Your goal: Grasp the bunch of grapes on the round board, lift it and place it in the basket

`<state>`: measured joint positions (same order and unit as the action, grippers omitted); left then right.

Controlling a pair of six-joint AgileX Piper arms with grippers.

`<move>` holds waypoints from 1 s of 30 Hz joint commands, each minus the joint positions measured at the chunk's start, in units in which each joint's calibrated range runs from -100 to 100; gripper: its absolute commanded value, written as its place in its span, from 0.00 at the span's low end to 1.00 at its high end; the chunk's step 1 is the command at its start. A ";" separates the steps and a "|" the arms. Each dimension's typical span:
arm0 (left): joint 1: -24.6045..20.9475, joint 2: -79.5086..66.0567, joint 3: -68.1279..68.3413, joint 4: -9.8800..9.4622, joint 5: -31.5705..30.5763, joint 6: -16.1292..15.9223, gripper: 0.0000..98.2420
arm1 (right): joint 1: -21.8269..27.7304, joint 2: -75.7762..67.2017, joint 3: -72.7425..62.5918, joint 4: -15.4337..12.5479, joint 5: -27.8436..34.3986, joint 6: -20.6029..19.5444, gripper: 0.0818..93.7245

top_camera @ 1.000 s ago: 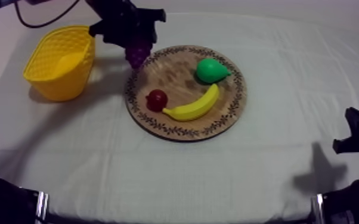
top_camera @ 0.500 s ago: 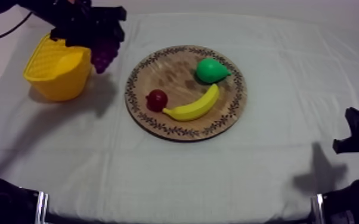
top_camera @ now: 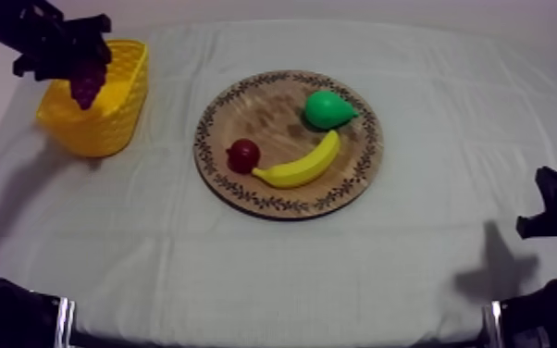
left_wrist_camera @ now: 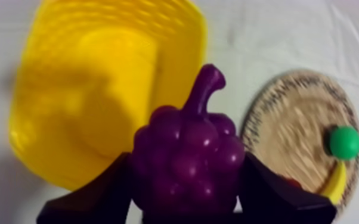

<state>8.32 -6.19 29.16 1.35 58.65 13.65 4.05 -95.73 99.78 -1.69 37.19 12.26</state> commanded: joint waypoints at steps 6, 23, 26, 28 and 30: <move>-4.80 4.47 -5.01 -0.43 -0.10 -2.56 0.41 | 0.01 -0.02 -0.01 0.01 -0.01 0.02 0.00; -5.26 21.07 -13.87 -2.92 -4.74 -8.64 0.40 | 0.01 -0.02 -0.01 0.01 -0.01 0.02 0.00; -5.37 24.32 -14.28 -3.00 -6.12 -9.03 0.39 | 0.01 -0.02 -0.01 0.01 -0.01 0.02 0.00; -5.51 26.07 -14.17 -2.92 -7.32 -9.14 0.39 | 0.01 -0.02 -0.01 0.01 -0.01 0.02 0.00; -5.69 27.32 -14.02 -2.88 -8.18 -9.11 0.39 | 0.01 -0.02 -0.01 0.01 -0.01 0.02 0.00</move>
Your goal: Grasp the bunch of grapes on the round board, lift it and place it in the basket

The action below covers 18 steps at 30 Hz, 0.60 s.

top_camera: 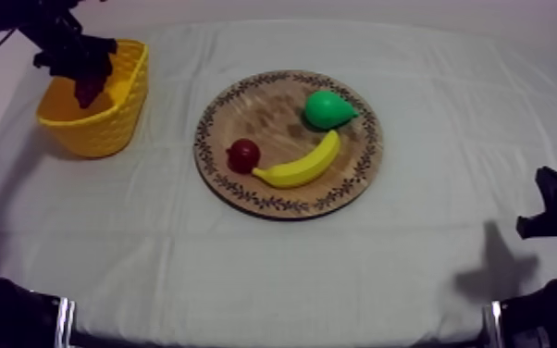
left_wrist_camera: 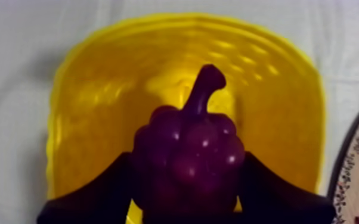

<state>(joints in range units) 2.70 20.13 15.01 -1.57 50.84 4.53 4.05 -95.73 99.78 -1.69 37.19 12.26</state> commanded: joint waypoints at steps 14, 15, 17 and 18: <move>-0.27 2.12 1.90 -0.36 -3.28 2.76 0.54 | 0.01 -0.02 -0.01 0.01 -0.01 0.02 0.00; -0.23 2.00 1.95 -0.51 -3.30 2.94 0.54 | 0.01 -0.02 -0.01 0.01 -0.01 0.02 0.00; -0.18 1.81 2.01 -0.55 -3.87 3.20 0.50 | 0.01 -0.02 -0.01 0.01 -0.01 0.02 0.00; -0.14 1.76 2.13 -0.42 -4.45 3.22 0.48 | 0.01 -0.02 -0.01 0.01 -0.01 0.02 0.00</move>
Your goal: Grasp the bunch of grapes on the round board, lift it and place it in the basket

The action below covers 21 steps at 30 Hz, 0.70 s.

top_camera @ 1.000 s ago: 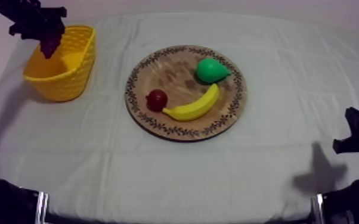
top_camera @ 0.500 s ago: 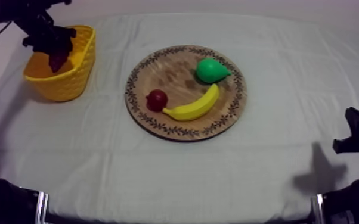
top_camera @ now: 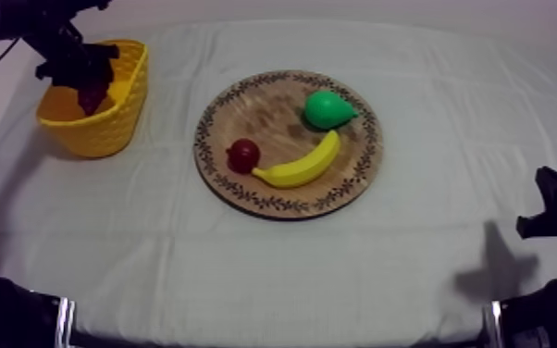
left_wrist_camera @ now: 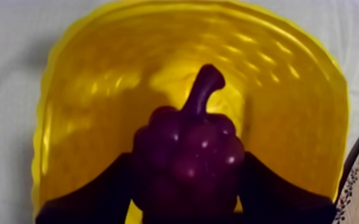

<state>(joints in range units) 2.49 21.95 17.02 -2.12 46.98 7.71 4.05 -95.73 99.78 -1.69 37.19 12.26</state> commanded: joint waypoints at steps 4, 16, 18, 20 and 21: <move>0.35 -0.70 2.00 0.75 -4.75 2.54 0.41 | 0.01 -0.02 -0.01 0.01 -0.01 0.02 0.00; 0.79 -2.36 7.46 6.53 -15.27 -5.55 0.51 | 0.01 -0.02 -0.01 0.01 -0.01 0.02 0.00; 0.87 -2.70 8.12 6.66 -16.39 -5.91 0.51 | 0.01 -0.02 -0.01 0.01 -0.01 0.02 0.00; 0.97 -3.03 8.89 6.69 -17.63 -6.17 0.50 | 0.01 -0.02 -0.01 0.01 -0.01 0.02 0.00; 1.05 -3.16 9.19 6.69 -18.14 -6.36 0.51 | 0.01 -0.02 -0.01 0.01 -0.01 0.02 0.00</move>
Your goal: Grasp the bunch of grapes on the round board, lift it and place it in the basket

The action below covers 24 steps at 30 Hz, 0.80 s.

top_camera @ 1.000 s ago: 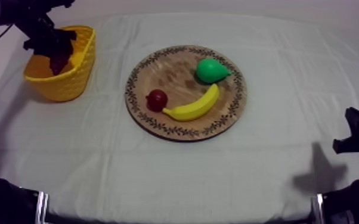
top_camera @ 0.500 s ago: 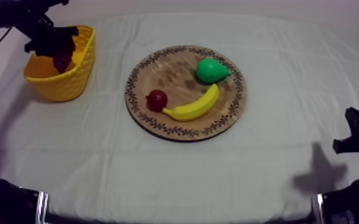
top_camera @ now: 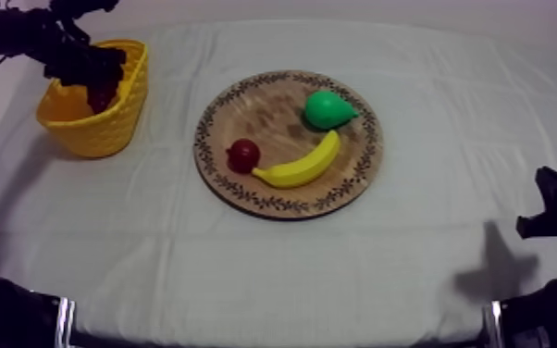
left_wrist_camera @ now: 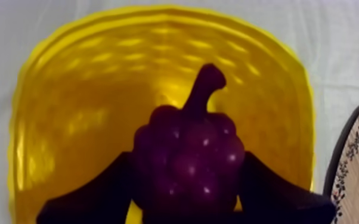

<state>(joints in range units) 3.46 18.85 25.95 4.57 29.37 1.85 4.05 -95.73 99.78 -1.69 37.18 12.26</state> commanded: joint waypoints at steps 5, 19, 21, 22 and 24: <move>0.81 -0.42 1.36 -0.08 -1.74 -0.73 0.78 | 0.01 -0.02 -0.01 0.01 0.00 0.01 0.00; 0.77 -4.40 3.85 -0.20 -2.05 -0.71 0.86 | 0.01 -0.02 -0.01 0.01 0.00 0.02 0.00; 0.95 -7.50 5.16 -0.20 -2.00 -0.87 0.82 | 0.01 -0.02 -0.01 0.01 0.00 0.02 0.00; 1.12 -9.39 5.87 -0.22 -1.84 -0.97 0.79 | 0.01 -0.02 -0.01 0.01 0.00 0.02 0.00; 1.41 -13.67 7.26 -0.29 -1.09 -0.92 0.74 | 0.01 -0.02 -0.01 0.01 0.00 0.02 0.00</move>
<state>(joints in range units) 4.78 9.77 32.29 4.36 27.77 0.88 4.05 -95.73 99.78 -1.69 37.18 12.26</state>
